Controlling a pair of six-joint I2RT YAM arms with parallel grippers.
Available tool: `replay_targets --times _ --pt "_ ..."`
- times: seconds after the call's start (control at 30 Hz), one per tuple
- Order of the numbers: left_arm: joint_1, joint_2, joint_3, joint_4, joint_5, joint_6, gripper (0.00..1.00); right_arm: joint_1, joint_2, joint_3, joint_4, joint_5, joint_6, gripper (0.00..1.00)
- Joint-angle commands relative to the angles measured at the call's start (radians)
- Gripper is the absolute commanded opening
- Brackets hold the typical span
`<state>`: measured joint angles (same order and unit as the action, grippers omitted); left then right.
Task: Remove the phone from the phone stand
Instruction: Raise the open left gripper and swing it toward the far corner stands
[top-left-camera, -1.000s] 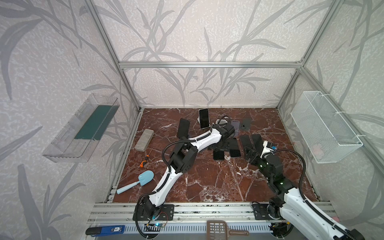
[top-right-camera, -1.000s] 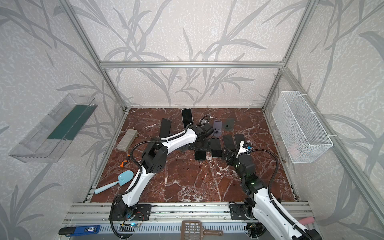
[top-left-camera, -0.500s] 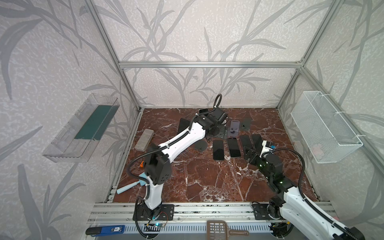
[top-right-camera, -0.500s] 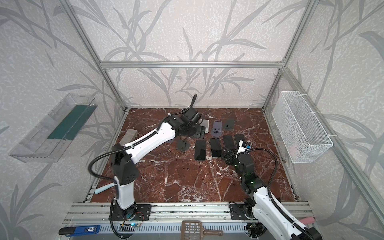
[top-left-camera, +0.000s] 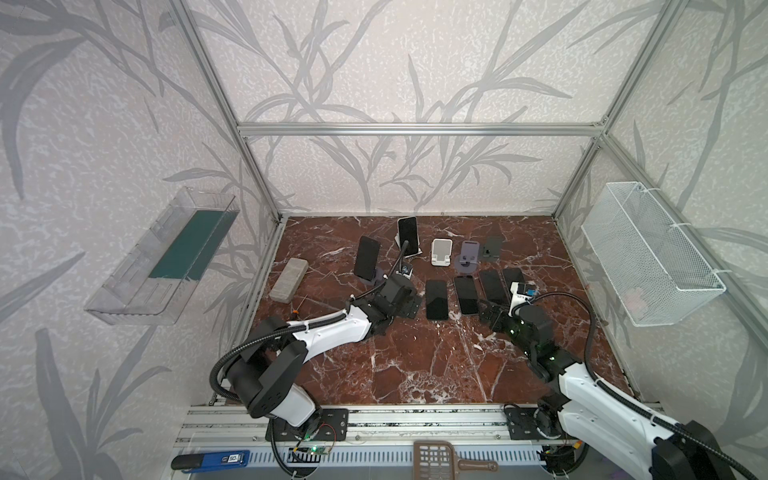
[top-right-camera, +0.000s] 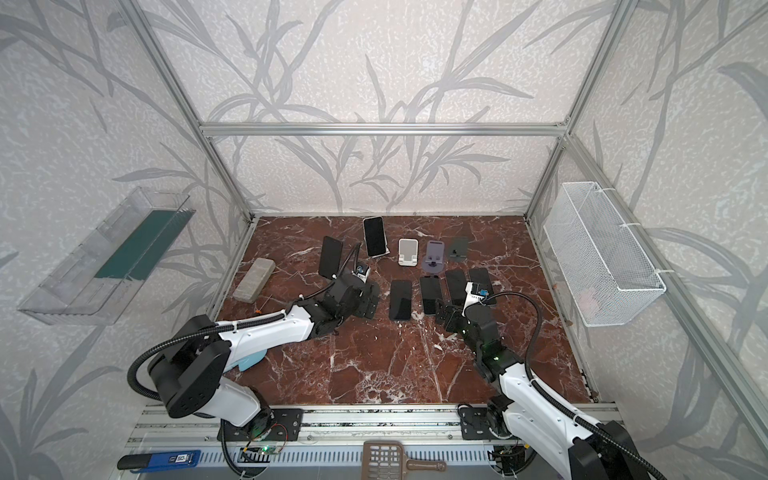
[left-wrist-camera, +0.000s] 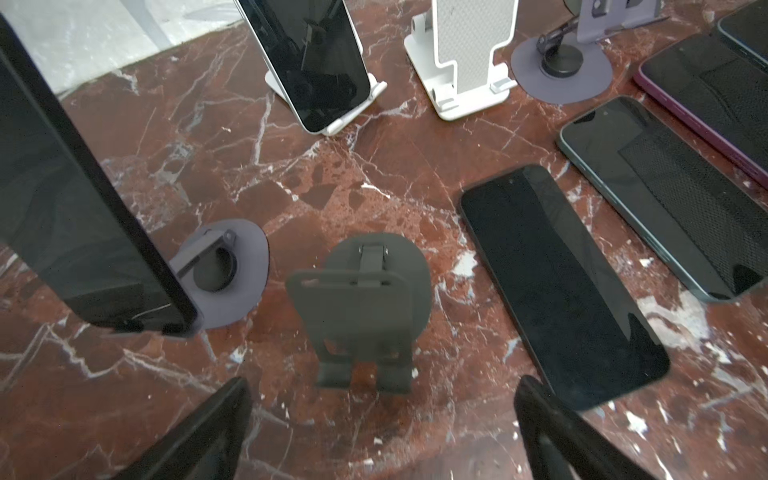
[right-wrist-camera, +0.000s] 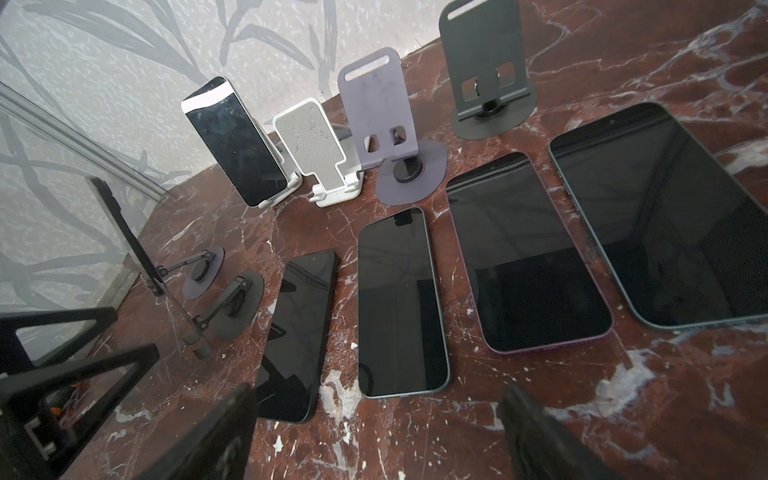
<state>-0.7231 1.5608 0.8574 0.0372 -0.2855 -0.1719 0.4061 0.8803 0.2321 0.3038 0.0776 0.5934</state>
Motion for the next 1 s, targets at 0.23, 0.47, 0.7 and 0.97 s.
replay_targets --times 0.23,0.47,0.7,0.97 --pt "0.13 0.202 0.209 -0.101 0.192 0.011 0.93 0.004 0.012 0.039 0.04 0.016 -0.023 0.91" --pt "0.132 0.256 0.277 -0.176 0.246 0.034 0.82 0.006 0.029 0.041 0.044 0.02 -0.026 0.91" --pt "0.132 0.236 0.215 -0.136 0.206 0.026 0.6 0.01 0.055 0.046 0.055 0.016 -0.026 0.91" --pt "0.125 0.131 0.223 -0.228 0.212 0.032 0.36 0.017 0.073 0.055 0.049 0.023 -0.029 0.9"
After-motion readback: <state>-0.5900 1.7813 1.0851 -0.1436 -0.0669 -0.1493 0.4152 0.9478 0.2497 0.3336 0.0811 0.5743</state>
